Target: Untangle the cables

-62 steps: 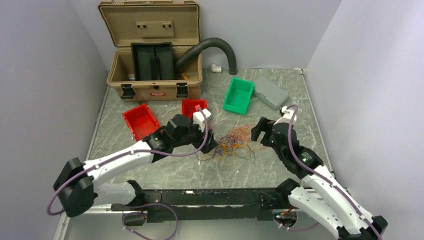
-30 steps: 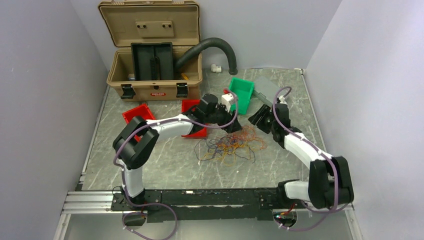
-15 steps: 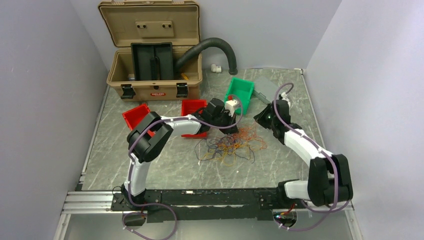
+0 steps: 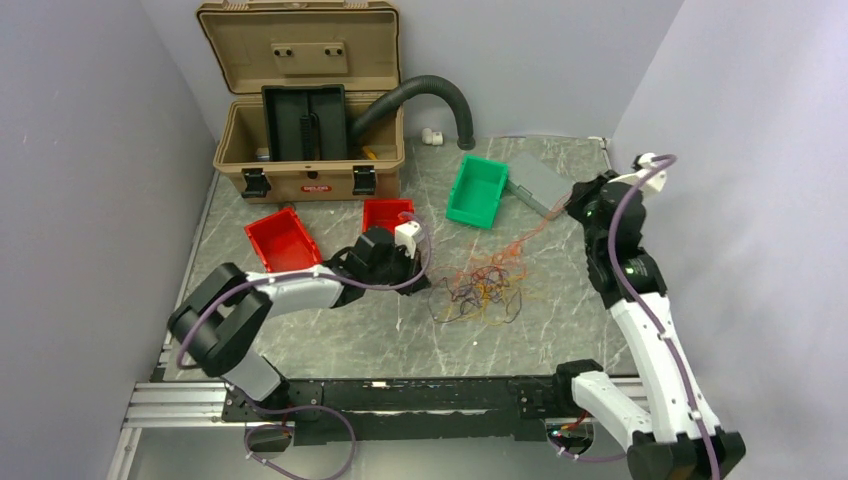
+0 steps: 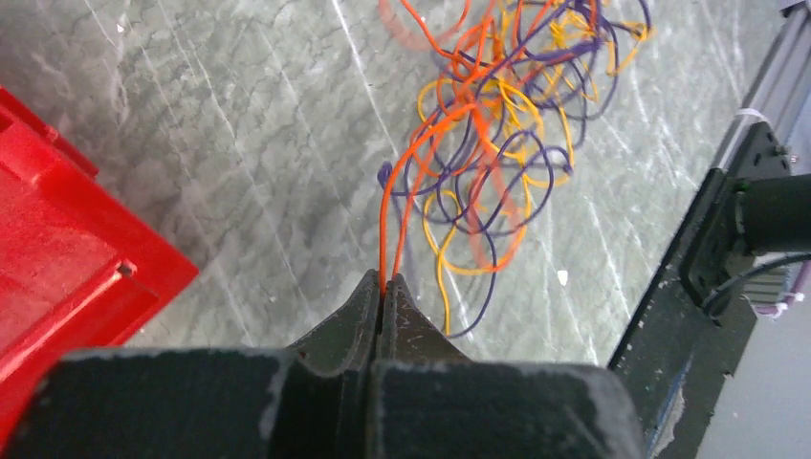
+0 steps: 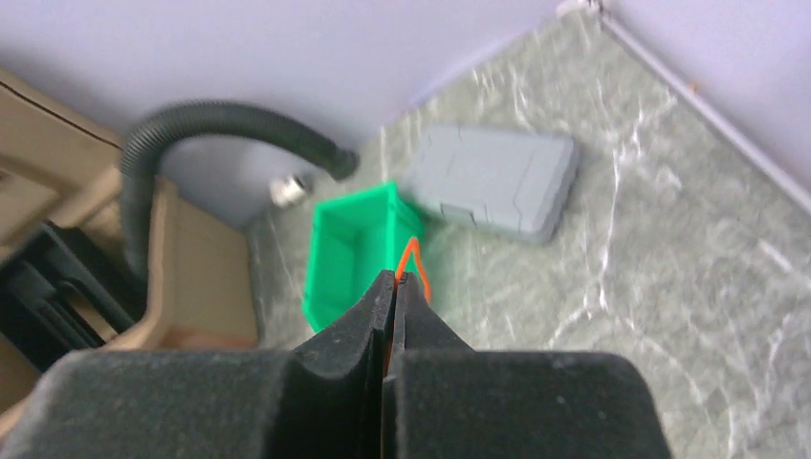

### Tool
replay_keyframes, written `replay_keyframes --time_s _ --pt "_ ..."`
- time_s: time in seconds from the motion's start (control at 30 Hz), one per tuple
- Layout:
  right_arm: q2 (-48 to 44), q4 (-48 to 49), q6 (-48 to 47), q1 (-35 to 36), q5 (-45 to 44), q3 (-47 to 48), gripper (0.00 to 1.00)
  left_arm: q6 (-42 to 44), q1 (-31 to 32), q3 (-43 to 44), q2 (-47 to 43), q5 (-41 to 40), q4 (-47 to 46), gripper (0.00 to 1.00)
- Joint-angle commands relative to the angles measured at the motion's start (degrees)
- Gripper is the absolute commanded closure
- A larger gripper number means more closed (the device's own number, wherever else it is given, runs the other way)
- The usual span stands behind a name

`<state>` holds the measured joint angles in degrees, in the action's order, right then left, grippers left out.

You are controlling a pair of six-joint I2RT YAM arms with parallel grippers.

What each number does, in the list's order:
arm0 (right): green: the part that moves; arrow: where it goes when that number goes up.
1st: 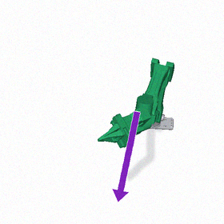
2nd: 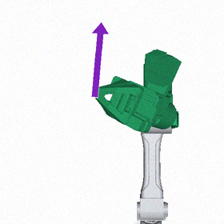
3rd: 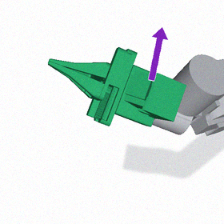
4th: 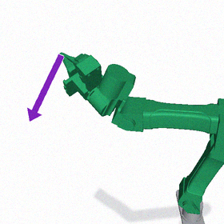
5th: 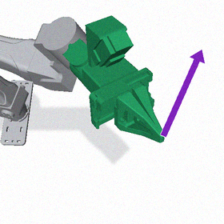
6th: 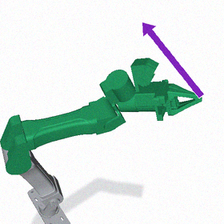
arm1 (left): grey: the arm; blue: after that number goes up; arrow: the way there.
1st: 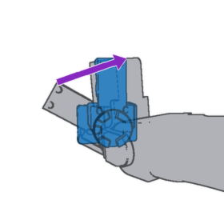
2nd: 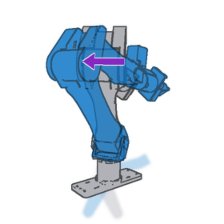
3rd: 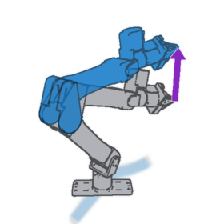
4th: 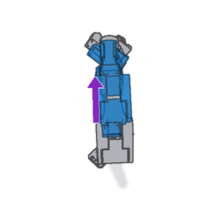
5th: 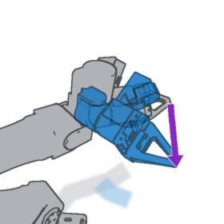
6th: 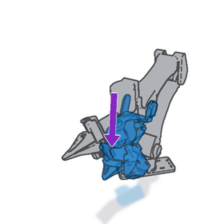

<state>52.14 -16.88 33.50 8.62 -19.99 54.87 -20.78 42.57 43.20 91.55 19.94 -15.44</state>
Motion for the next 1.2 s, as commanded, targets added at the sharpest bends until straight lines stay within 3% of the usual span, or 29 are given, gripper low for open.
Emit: replay_keyframes --time_s 0.0,0.43,0.63,0.77,0.83,0.93,0.97,1.1,1.17 --pt "-3.2 -3.0 -4.8 -0.3 -2.3 8.0 1.00 -1.5 0.2 -3.1 -7.5 -1.9 -2.0 1.00" --pt "-0.5 -6.3 -6.2 -0.2 15.7 29.7 1.00 -2.0 2.3 -8.9 -23.0 -10.2 7.7 1.00" --pt "2.1 -12.0 -6.6 -0.2 7.7 35.9 1.00 -0.6 2.9 -8.6 -33.8 -14.5 14.8 1.00" --pt "0.3 -15.7 -2.8 -0.1 2.7 25.4 0.98 3.1 3.0 -1.1 -36.3 -14.3 25.0 1.00" --pt "-1.8 -15.1 -1.2 -0.2 1.6 17.5 0.87 4.3 3.0 3.9 -35.7 -12.1 28.0 1.00" --pt "-5.0 -11.8 -3.3 -0.2 6.8 6.4 0.16 5.1 3.5 7.9 -34.5 -7.9 27.6 1.00" --pt "-5.7 -10.3 -7.1 -0.2 13.5 3.9 0.06 5.3 3.9 8.9 -34.0 -7.0 27.3 1.00" --pt "-7.7 -2.5 -13.3 0.0 41.3 -7.3 0.04 6.2 5.4 16.0 -30.5 -5.6 29.0 1.00" --pt "-9.1 3.0 -12.4 1.2 47.9 -13.4 0.07 6.5 5.7 19.7 -28.6 -4.3 30.1 1.00"
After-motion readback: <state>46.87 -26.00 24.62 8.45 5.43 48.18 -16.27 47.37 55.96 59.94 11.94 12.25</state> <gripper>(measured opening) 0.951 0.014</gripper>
